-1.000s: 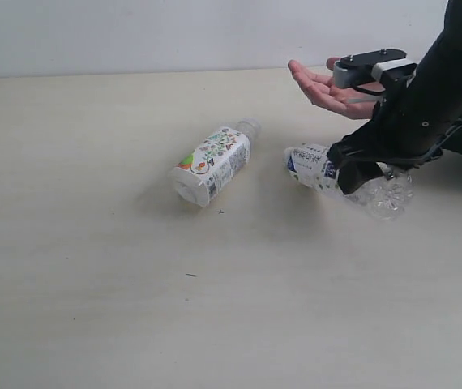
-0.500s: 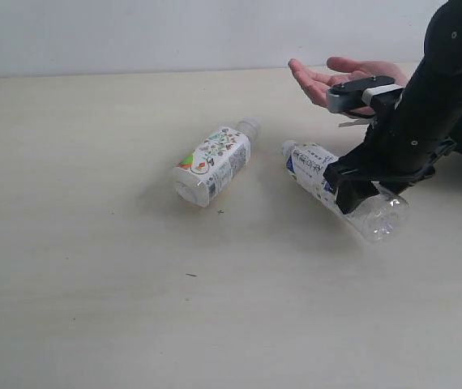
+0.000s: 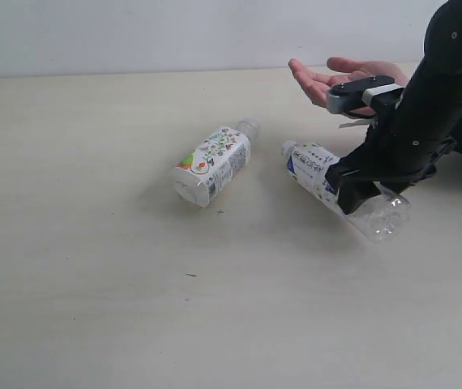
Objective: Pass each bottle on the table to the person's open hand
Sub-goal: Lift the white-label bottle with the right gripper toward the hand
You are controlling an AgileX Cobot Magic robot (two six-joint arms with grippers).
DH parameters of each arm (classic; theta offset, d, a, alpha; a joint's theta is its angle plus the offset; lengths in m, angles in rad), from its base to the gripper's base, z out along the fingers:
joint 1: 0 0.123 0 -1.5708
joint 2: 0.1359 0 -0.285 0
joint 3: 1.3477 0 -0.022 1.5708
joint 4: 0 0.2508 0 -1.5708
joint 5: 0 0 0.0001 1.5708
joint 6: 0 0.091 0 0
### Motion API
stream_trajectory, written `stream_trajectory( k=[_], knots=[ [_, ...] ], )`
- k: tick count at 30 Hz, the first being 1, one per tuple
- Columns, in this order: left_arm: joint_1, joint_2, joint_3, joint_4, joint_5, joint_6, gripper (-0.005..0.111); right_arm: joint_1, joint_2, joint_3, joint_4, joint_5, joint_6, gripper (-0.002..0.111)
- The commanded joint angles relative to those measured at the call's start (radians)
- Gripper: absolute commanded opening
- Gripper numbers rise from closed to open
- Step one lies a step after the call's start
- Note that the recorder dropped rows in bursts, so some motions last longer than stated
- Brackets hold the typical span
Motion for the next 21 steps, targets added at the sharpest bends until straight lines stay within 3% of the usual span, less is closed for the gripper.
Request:
stream_trajectory(
  k=[1, 13, 21],
  knots=[
    [-0.005, -0.006, 0.003, -0.008, -0.005, 0.003, 0.002, -0.004, -0.001, 0.004, -0.016, -0.002, -0.013, 0.000],
    [-0.005, -0.006, 0.003, -0.008, -0.005, 0.003, 0.002, -0.004, -0.143, 0.004, 0.030, 0.017, -0.044, 0.000],
    [-0.005, -0.006, 0.003, -0.008, -0.005, 0.003, 0.002, -0.004, -0.231, 0.004, 0.131, 0.152, -0.120, 0.000]
  ],
)
